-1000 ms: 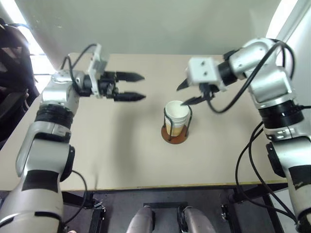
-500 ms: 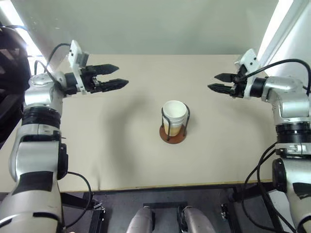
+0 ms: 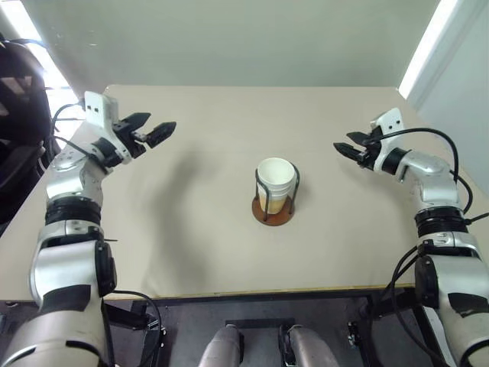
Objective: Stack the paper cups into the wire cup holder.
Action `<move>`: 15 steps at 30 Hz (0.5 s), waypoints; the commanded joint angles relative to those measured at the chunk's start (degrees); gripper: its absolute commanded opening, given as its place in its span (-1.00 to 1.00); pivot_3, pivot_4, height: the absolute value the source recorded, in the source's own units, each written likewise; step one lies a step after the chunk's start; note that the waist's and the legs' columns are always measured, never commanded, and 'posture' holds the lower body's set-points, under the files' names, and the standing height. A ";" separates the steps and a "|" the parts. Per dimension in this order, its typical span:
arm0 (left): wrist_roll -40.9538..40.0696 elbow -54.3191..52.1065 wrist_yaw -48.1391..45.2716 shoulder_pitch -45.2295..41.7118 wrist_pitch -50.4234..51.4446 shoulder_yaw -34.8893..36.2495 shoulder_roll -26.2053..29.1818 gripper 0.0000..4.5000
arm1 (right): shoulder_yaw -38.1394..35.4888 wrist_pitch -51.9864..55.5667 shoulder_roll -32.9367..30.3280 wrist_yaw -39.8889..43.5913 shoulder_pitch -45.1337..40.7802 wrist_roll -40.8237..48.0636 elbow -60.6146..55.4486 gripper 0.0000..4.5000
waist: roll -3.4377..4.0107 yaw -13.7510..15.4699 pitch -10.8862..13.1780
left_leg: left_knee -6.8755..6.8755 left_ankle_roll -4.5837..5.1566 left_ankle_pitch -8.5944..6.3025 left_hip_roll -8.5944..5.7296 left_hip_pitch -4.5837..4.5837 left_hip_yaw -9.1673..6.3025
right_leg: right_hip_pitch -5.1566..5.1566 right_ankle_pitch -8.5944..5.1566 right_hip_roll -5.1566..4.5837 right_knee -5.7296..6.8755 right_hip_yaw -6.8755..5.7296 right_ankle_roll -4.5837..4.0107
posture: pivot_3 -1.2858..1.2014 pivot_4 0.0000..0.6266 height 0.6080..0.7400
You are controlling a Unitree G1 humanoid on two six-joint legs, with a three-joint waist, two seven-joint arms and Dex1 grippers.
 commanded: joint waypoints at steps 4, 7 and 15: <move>2.71 -1.19 -1.50 0.83 -4.53 -0.08 -1.21 1.00 | 0.69 -7.03 -0.37 -1.75 -2.28 -2.12 5.25 0.02 | 0.00 0.44 0.00 | 0.02 -0.02 0.02 0.00 -0.01 -0.03 | 0.00 0.12 0.00 -0.01 0.00 0.02 | 0.03 -0.52 1.00; 3.54 -1.64 -0.66 1.47 -5.66 -0.09 -2.42 1.00 | 0.01 -7.55 -0.10 -2.69 -2.30 -1.78 6.28 0.02 | 0.00 0.39 0.00 | 0.03 -0.03 0.02 -0.01 -0.01 -0.01 | 0.00 0.17 0.00 -0.02 0.00 0.00 | 0.03 -0.52 1.00; 6.34 -1.50 -1.20 1.52 -9.16 -1.88 -5.40 1.00 | 0.67 -10.99 -0.51 -3.92 -2.93 -2.82 10.25 0.02 | 0.00 0.45 0.00 | 0.02 -0.03 0.03 0.00 0.00 -0.02 | 0.00 0.21 0.00 -0.01 0.00 0.00 | 0.03 -0.52 1.00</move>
